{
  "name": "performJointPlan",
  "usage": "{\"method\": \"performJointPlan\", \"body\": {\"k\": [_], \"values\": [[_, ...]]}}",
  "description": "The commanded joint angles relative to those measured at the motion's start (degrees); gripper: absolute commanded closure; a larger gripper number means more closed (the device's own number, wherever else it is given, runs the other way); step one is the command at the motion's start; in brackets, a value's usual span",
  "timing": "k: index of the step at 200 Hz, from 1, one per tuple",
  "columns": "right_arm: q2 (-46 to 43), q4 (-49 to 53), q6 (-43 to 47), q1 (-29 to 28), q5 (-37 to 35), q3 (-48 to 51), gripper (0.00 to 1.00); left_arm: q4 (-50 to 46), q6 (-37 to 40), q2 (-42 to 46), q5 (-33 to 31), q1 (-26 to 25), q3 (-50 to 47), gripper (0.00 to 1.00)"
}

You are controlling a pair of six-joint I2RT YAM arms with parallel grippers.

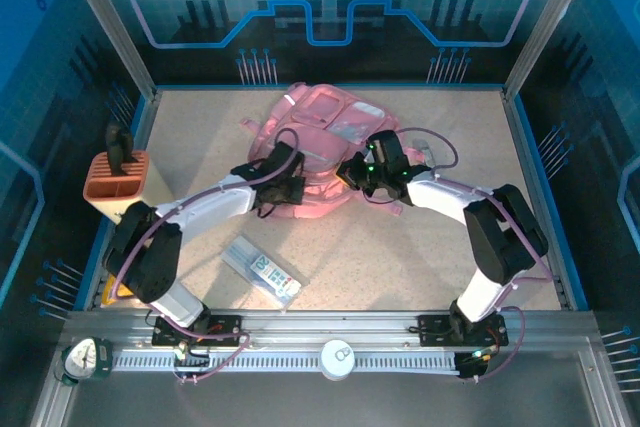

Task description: Pack books, pencil case, and school supplies into a backpack

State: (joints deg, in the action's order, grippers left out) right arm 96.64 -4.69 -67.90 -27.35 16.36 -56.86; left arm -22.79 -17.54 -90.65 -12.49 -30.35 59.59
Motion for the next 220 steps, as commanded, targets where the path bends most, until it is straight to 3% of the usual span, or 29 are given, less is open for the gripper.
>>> {"method": "performJointPlan", "body": {"k": [1, 29, 52, 73, 86, 106, 128, 163, 191, 220], "values": [[-2.82, 4.11, 5.16, 3.27, 0.20, -0.87, 1.00, -3.43, 5.19, 1.65, -1.83, 5.11, -2.70, 1.00], [0.21, 8.59, 10.89, 6.24, 2.42, -7.77, 1.00, -1.23, 4.18, 3.51, 5.71, 3.23, -3.17, 1.00], [3.16, 12.02, 14.49, 8.37, 1.36, -13.83, 1.00, 0.33, 0.10, 3.39, 6.27, -2.07, -1.53, 1.00], [8.40, 16.40, 18.75, 10.03, 5.90, -22.09, 0.75, 1.88, -6.33, -0.19, 7.84, -6.48, 1.95, 1.00], [10.18, 19.68, 20.05, 10.32, 7.23, -24.55, 0.67, 4.43, -8.32, -2.23, 7.42, -8.22, 3.48, 1.00], [6.11, 20.17, 20.69, 10.00, 5.77, -20.34, 0.54, 5.01, -9.64, -4.80, 7.22, -8.79, 6.90, 1.00], [-0.43, 15.87, 16.88, 9.25, 9.22, -11.25, 0.46, 5.38, -8.94, -5.72, 7.36, -9.45, 8.92, 1.00], [-2.22, 8.68, 9.70, 5.50, 10.69, -2.82, 0.44, 6.55, -8.57, -6.25, 7.64, -10.03, 9.18, 1.00], [1.77, 3.19, 5.54, 3.35, 11.45, -3.35, 0.45, 6.91, -8.33, -5.76, 8.87, -10.11, 8.70, 1.00], [4.63, 5.12, 5.84, 1.80, 7.82, -6.55, 0.45, 7.05, -8.45, -5.26, 9.67, -10.23, 7.96, 1.00]]}}
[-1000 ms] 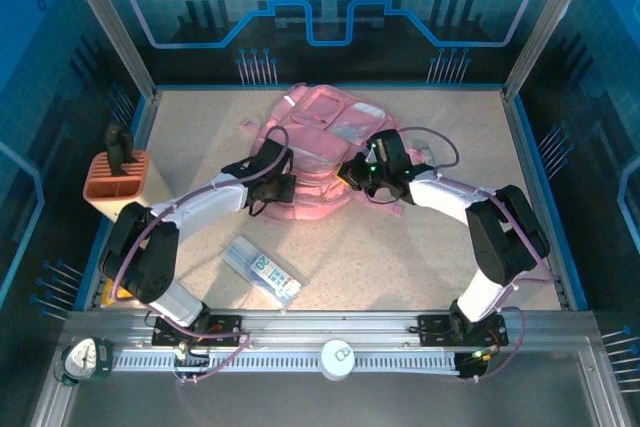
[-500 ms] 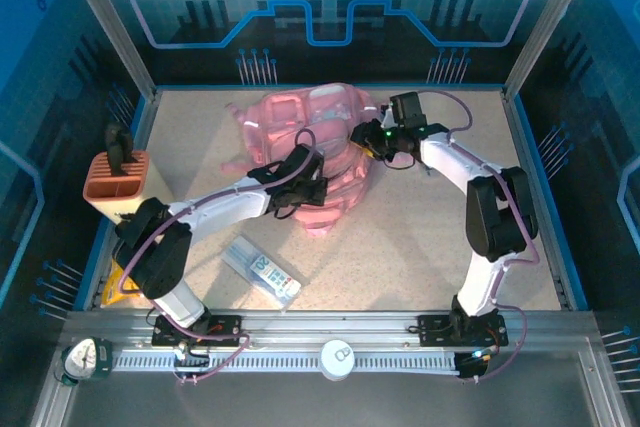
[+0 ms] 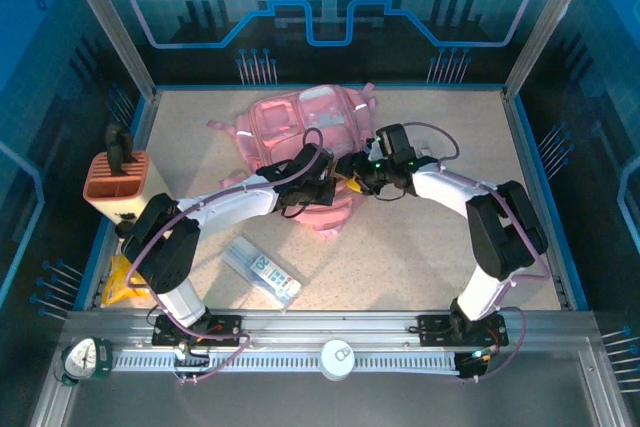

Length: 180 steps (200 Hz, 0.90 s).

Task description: Pack books, pencil case, and school supplies into a backpack

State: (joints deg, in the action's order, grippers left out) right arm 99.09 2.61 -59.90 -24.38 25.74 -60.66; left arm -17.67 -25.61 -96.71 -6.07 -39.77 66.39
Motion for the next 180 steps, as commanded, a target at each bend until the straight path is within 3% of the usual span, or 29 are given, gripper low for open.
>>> {"method": "performJointPlan", "body": {"k": [1, 17, 39, 54, 73, 131, 180], "values": [[2.26, -2.31, -2.29, -1.18, -1.56, -2.77, 0.45, 1.94, -0.35, 0.81, 3.29, -0.78, 1.14, 1.00], [3.91, -5.43, -3.64, -1.02, -0.74, -2.53, 0.51, 2.18, 0.59, 1.12, 4.78, -0.84, 0.85, 1.00], [4.06, -6.56, -2.78, -0.37, -2.13, -2.40, 0.78, -2.34, 2.37, 0.82, 3.28, -0.77, 2.33, 1.00], [3.69, -4.03, -0.42, 0.46, -2.86, -3.28, 0.84, -5.99, 4.03, 0.93, 0.78, -0.83, 3.15, 1.00], [2.27, -1.32, 2.41, 2.10, -3.43, -3.40, 1.00, -9.81, 5.91, 2.30, -2.96, -0.52, 2.83, 1.00], [-0.21, 4.19, 9.48, 11.26, -0.67, -5.88, 1.00, -14.27, 6.22, 8.77, -4.46, 7.41, -5.13, 1.00], [2.82, 11.86, 15.60, 12.64, 0.10, -14.59, 0.98, -10.27, 5.55, 6.58, 1.96, 7.27, -3.30, 1.00]]}}
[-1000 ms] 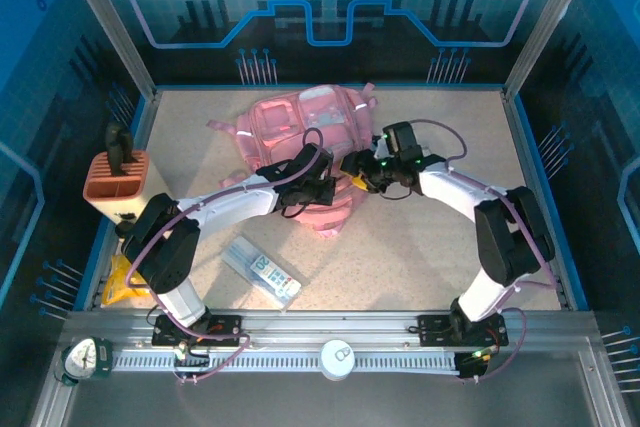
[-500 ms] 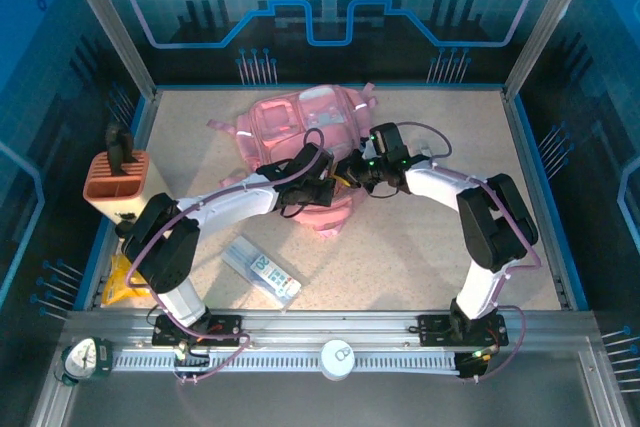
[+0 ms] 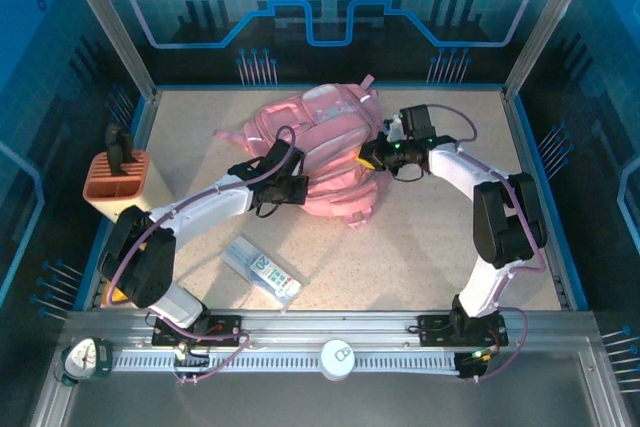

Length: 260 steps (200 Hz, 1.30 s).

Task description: Pack books, pencil case, and school supplies into a backpack

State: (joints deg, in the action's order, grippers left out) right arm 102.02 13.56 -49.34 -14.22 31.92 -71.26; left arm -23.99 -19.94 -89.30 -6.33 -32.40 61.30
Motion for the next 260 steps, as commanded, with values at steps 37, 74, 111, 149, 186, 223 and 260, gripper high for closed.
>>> {"method": "performJointPlan", "body": {"k": [37, 74, 111, 149, 186, 223, 260], "values": [[-7.97, 6.79, 6.66, 0.17, -6.14, 1.34, 0.56, 0.18, -2.72, -3.98, 2.37, -3.35, 7.27, 1.00], [-15.03, 1.50, -2.11, -3.54, -4.57, 12.61, 0.45, 3.46, -3.53, -6.60, 5.57, -4.66, 9.51, 1.00], [-14.81, -9.67, -12.19, -8.50, -5.59, 16.85, 0.39, 3.92, -3.70, -7.38, 6.68, -6.88, 10.27, 1.00], [-12.14, -11.57, -17.59, -9.23, -10.95, 17.74, 0.37, 5.34, -4.05, -7.38, 7.53, -7.54, 8.95, 1.00], [-9.25, -12.72, -19.40, -11.98, -16.13, 14.84, 0.44, 5.71, -3.64, -7.63, 8.20, -7.86, 9.27, 1.00], [-7.31, -12.91, -17.41, -11.89, -17.95, 14.45, 0.81, 4.53, -1.93, -7.56, 6.78, -7.85, 9.32, 1.00], [-9.25, -6.54, -11.02, -10.18, -20.33, 13.81, 1.00, -0.04, 3.13, -5.96, -2.27, -7.44, 7.83, 1.00]]}}
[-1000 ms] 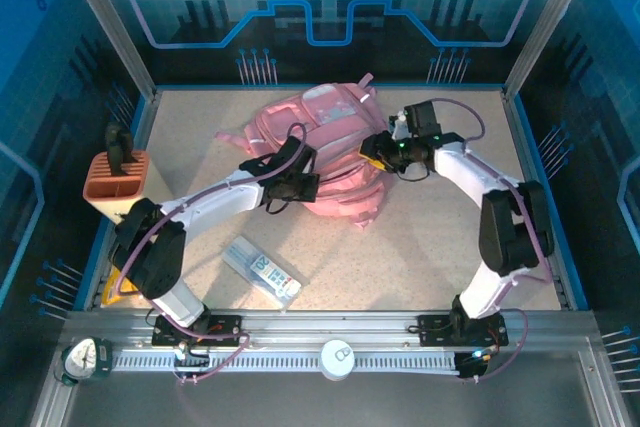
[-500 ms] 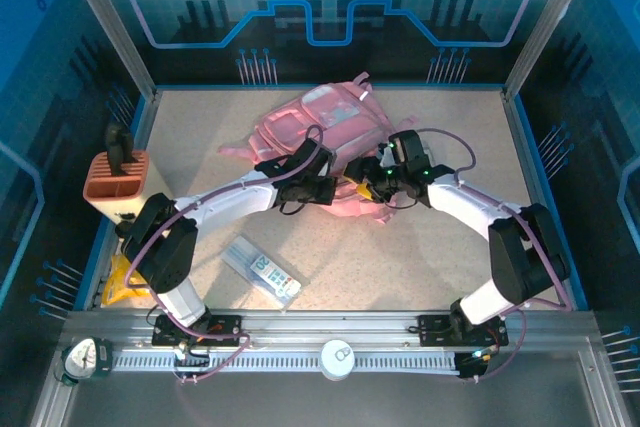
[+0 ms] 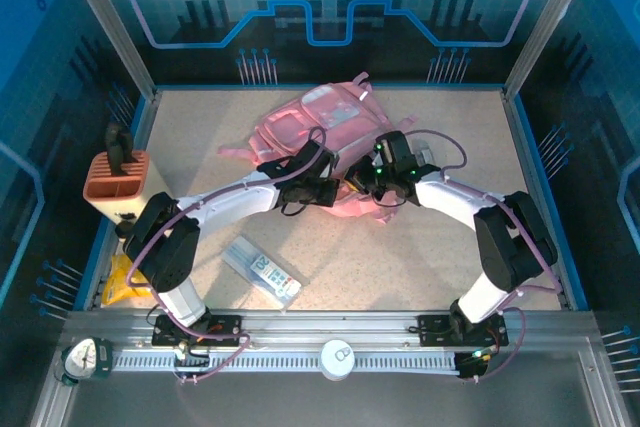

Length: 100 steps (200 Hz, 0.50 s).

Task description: Pack books, pencil case, and school supplies into a backpack

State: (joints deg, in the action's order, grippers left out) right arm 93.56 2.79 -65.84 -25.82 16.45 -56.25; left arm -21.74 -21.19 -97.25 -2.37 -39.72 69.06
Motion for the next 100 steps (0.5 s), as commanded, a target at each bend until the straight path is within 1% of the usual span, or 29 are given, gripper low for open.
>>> {"method": "performJointPlan", "body": {"k": [1, 8, 18, 31, 48, 66, 100], "values": [[-0.86, 4.24, 5.52, 1.58, -4.76, -1.09, 1.00, -2.41, 4.48, 2.03, -6.37, -0.06, 0.01, 1.00], [-1.31, 3.62, 5.55, 2.50, -3.80, -0.29, 1.00, -3.02, 5.03, 2.22, -8.23, 0.64, -0.44, 1.00], [-1.83, 2.00, 5.55, 3.81, -2.04, 0.90, 1.00, -3.39, 5.37, 2.36, -9.10, 2.25, -1.40, 1.00], [-2.19, 2.62, 6.54, 4.85, -0.10, 1.08, 1.00, -2.62, 5.03, 2.76, -8.10, 5.50, -2.80, 1.00], [-2.74, 5.40, 9.31, 5.14, -0.08, 0.35, 1.00, -0.35, 4.00, 2.93, -5.63, 10.18, -4.37, 1.00], [-3.85, 5.32, 9.89, 5.63, 0.49, 1.06, 1.00, 1.58, 3.18, 2.07, -4.24, 14.53, -4.35, 1.00], [-4.76, 7.97, 12.10, 5.18, 0.25, -0.76, 1.00, 2.66, 1.24, -1.78, -4.05, 19.81, -0.83, 1.00]]}}
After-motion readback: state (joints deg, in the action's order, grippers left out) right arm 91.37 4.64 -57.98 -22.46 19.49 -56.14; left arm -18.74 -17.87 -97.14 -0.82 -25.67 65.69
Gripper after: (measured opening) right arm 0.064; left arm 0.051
